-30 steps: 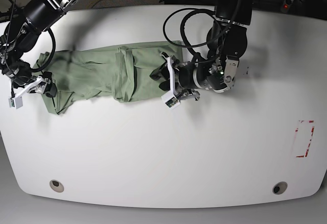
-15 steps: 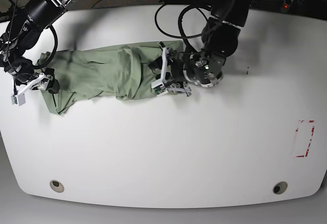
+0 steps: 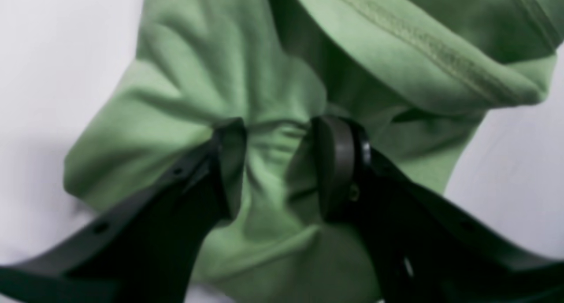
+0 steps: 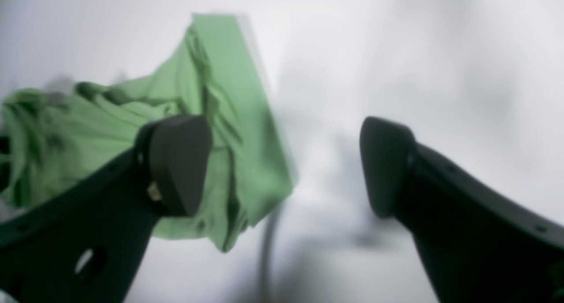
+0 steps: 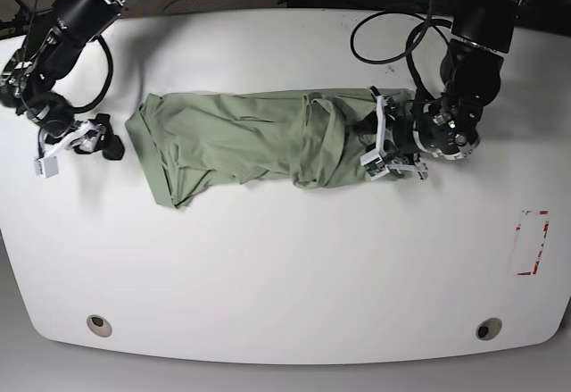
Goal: Fold the T-shirt properly
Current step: 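Grasp the folded shirt end with the left gripper and pull it straight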
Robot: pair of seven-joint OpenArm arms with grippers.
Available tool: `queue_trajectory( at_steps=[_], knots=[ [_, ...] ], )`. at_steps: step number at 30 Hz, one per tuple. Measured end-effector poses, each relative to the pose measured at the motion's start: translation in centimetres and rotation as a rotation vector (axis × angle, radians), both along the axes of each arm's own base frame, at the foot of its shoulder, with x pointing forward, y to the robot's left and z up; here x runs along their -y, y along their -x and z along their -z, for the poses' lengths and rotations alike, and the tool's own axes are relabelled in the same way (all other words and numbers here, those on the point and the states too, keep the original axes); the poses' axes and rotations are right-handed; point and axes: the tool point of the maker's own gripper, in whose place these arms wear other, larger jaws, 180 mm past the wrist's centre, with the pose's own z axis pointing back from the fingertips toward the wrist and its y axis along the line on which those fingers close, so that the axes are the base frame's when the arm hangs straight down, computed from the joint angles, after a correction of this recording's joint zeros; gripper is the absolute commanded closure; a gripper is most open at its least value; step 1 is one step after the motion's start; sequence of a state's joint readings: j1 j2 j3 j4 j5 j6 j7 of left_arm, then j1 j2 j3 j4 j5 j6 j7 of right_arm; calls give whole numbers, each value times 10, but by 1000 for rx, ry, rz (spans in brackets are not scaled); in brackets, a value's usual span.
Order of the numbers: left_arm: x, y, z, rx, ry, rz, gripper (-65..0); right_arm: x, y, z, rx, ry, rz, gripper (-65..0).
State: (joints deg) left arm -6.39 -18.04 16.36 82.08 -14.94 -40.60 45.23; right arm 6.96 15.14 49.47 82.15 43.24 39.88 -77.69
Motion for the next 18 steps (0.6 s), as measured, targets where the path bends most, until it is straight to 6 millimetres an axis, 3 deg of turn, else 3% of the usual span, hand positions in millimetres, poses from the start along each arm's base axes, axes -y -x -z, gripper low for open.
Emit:
queue_trajectory(
  at_steps=[2, 5, 9, 18],
  knots=[
    [-11, -3, -1, -4, -7, -28, -243, -24, 8, 20, -59, -32, -37, -518],
    [-18, -5, -2, -6, -13, -52, -243, -49, 6, 30, -79, -61, -73, -566],
    [-19, -6, -3, -7, -10, -57, -243, -57, 3, 32, -79, -69, -76, -623],
    [-18, -5, -2, -10, -12, -55, -243, -72, -16, 46, -44, -194, -38, -620]
  ],
)
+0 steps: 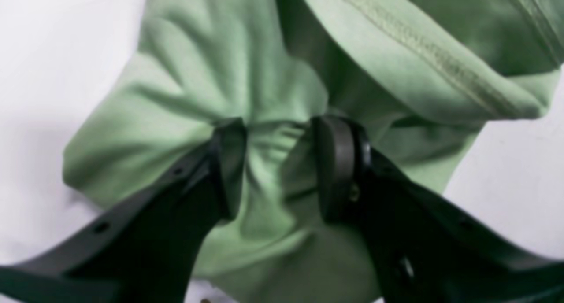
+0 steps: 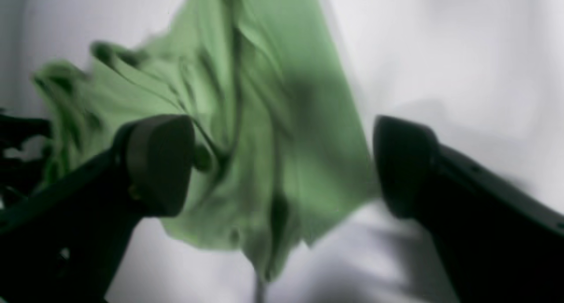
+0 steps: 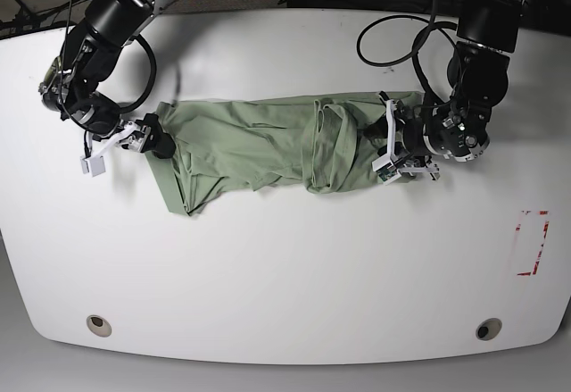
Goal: Fold the T-shirt properly
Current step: 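Grasp the folded shirt end with the left gripper and pull it straight, then grasp both ends of the folded green shirt with both grippers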
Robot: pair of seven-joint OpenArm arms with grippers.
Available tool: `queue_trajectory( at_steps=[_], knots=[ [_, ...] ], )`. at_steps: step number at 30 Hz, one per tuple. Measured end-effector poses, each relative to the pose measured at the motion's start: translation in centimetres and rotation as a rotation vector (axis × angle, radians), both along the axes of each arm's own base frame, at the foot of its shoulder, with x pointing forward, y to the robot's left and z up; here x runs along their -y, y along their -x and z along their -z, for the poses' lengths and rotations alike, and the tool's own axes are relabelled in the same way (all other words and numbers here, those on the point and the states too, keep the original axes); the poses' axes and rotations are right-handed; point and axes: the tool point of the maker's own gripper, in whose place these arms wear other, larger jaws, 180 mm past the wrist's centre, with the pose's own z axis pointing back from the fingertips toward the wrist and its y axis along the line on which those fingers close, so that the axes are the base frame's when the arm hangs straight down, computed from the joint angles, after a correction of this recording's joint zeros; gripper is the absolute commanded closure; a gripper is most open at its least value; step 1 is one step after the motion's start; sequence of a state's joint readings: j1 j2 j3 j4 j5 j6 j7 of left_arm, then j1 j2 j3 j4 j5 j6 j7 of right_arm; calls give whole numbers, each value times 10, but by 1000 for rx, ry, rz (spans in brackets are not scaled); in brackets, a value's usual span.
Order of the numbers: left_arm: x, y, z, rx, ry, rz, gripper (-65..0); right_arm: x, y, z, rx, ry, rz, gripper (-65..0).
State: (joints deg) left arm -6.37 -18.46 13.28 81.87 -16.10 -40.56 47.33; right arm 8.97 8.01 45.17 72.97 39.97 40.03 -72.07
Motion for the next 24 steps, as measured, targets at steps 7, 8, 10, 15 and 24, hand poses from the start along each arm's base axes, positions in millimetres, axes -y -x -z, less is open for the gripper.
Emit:
queue_trajectory(
  at_steps=[7, 8, 10, 15, 24],
  knots=[
    [0, 0, 0, -1, -2, 0, -243, -4, -17, 1, 8, 46, -79, -620],
    [0, 0, 0, 0, -1, 0, -243, -7, -18, 2, 11, 41, -84, -620],
    [1, 0, 0, 1, 4, 0, -243, -15, -22, 2, 22, 7, -92, -620],
    [0, 1, 1, -2, 1, -1, -243, -38, -26, 6, 14, -3, -159, -620],
    [0, 1, 1, -1, 4, -3, -243, -78, -21, 10, 38, -67, -210, -620]
  ],
)
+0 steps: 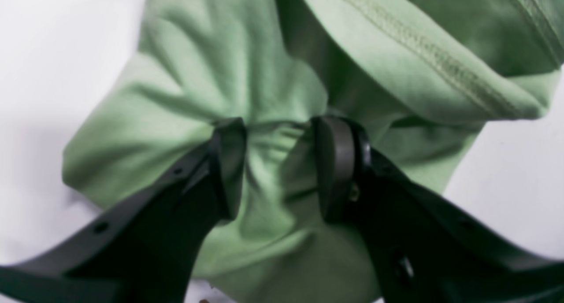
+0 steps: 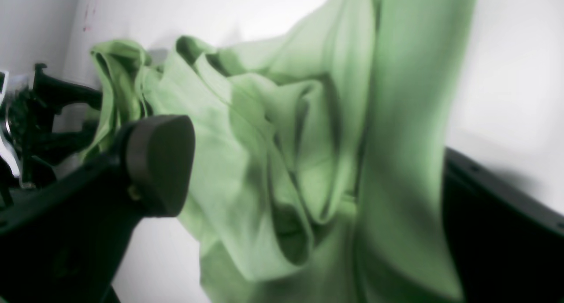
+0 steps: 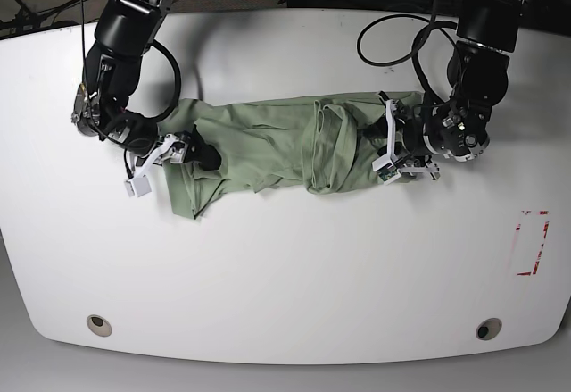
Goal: Fold the T-shirt properly
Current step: 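Grasp both ends of the folded green shirt with both grippers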
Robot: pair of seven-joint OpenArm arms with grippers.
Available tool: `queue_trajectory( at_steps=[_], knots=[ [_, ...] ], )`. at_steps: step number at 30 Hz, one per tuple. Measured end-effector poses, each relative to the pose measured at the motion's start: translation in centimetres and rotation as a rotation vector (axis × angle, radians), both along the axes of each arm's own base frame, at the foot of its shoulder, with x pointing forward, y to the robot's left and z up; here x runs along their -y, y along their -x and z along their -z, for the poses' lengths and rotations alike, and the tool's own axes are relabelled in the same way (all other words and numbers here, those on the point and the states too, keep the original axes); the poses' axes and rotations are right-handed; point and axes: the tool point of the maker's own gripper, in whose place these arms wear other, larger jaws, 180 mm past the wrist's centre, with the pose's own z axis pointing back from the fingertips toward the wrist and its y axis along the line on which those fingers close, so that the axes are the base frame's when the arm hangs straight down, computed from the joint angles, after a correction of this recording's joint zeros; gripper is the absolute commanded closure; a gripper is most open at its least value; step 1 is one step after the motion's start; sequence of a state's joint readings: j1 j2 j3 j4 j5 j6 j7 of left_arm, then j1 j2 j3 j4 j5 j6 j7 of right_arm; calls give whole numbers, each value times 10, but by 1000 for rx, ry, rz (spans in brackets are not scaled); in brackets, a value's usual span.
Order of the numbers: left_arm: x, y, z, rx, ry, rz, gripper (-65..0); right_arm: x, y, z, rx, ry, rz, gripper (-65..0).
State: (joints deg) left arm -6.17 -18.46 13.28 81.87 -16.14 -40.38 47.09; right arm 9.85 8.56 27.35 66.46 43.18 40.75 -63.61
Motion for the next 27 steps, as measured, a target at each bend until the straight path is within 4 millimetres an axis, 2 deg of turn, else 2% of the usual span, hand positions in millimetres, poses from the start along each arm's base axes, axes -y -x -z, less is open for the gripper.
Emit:
queue_trajectory(
  at_steps=[4, 7, 12, 13, 15, 16, 21, 27],
  knots=[
    [0, 0, 0, 0, -3, 0, -243, -9, -1, -2, 8, 4, -19, -615],
    [0, 0, 0, 1, -1, 0, -243, -11, -2, -2, 16, 0, -15, -531],
    [0, 0, 0, 1, -2, 0, -243, -7, -4, 2, 25, 10, 23, -243],
    [0, 0, 0, 1, -2, 0, -243, -6, -5, 3, 22, 11, 31, -152],
    [0, 0, 0, 0, -3, 0, -243, -8, -4, 6, 24, 20, 28, -36],
    [0, 0, 0, 0, -3, 0, -243, -10, -5, 6, 29, 24, 28, 0],
    [7, 2, 2, -2, -16, 36, -243, -15, -11, 4, 28, 31, 46, 0],
    [13, 6, -12, 46, -76, 82, -243, -2, -11, -19, 85, 98, 69, 0]
  ],
)
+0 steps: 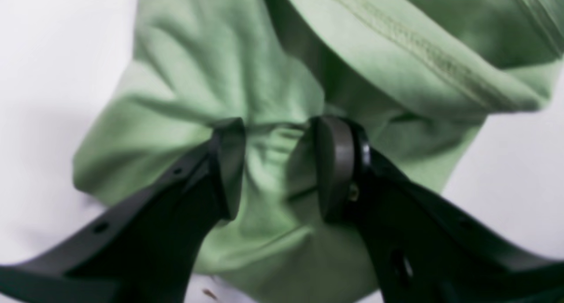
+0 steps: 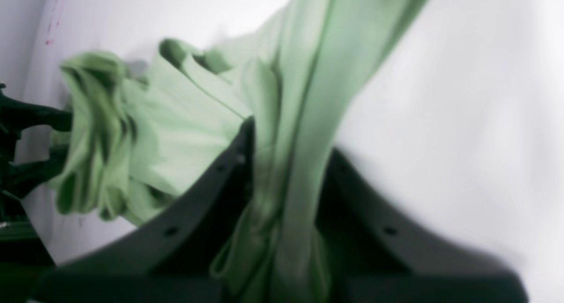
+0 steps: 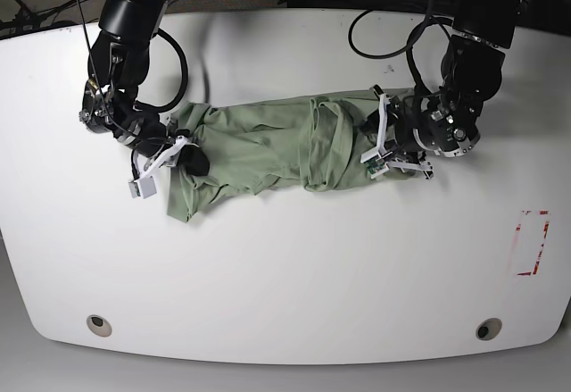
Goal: Fold the T-shirt properly
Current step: 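Grasp both ends of the folded green shirt with both grippers, then fold the shirt end with the right gripper over toward the left gripper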
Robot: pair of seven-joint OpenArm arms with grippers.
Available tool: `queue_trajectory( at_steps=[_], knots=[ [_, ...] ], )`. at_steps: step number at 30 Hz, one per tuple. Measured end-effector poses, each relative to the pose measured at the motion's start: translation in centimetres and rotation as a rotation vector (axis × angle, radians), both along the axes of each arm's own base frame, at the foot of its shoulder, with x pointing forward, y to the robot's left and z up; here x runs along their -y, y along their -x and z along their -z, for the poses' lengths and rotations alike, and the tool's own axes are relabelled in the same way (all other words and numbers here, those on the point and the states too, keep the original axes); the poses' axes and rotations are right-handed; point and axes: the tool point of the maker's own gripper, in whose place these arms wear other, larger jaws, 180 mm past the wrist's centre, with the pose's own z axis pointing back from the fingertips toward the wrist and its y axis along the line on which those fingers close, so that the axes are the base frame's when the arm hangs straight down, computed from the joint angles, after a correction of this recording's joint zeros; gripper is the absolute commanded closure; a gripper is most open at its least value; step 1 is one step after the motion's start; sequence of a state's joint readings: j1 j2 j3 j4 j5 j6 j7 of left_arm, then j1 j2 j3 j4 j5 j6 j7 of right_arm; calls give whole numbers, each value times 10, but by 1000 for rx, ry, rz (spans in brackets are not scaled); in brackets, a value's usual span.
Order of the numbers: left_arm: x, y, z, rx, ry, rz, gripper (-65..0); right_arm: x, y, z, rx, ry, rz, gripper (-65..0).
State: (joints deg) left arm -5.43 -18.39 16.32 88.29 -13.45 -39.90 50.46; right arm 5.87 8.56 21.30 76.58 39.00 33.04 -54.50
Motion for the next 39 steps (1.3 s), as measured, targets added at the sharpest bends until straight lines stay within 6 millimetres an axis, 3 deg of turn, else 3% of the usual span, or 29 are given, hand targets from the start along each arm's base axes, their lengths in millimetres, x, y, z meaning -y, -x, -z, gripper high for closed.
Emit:
queue_trajectory(
  at_steps=[5, 9, 12, 15, 22, 31, 35, 39],
  knots=[
    [15, -3, -35, 108, 10, 48, -243, 0, 0, -17, 49, 36, -22, 0],
    [-2, -9, -57, 175, 22, -20, -243, 16, 8, -15, 39, 79, -21, 0],
    [-15, -7, -54, 157, 14, -70, -243, 22, 9, -16, 37, 102, -17, 0],
    [-9, -2, -51, 129, 83, -85, -243, 15, 9, -28, 73, 112, -42, 0],
    [-20, 10, -7, -13, 74, -140, -243, 11, 17, -44, 107, 163, -83, 0],
    [-5, -2, 5, -27, 221, -193, -243, -23, 33, -71, 207, 216, -222, 0],
    [-3, -1, 6, -31, 221, -186, -243, -53, 38, -86, 244, 81, -274, 0],
    [1, 1, 7, -33, 228, -175, -243, -61, 38, -101, 282, -10, -280, 0]
  ],
)
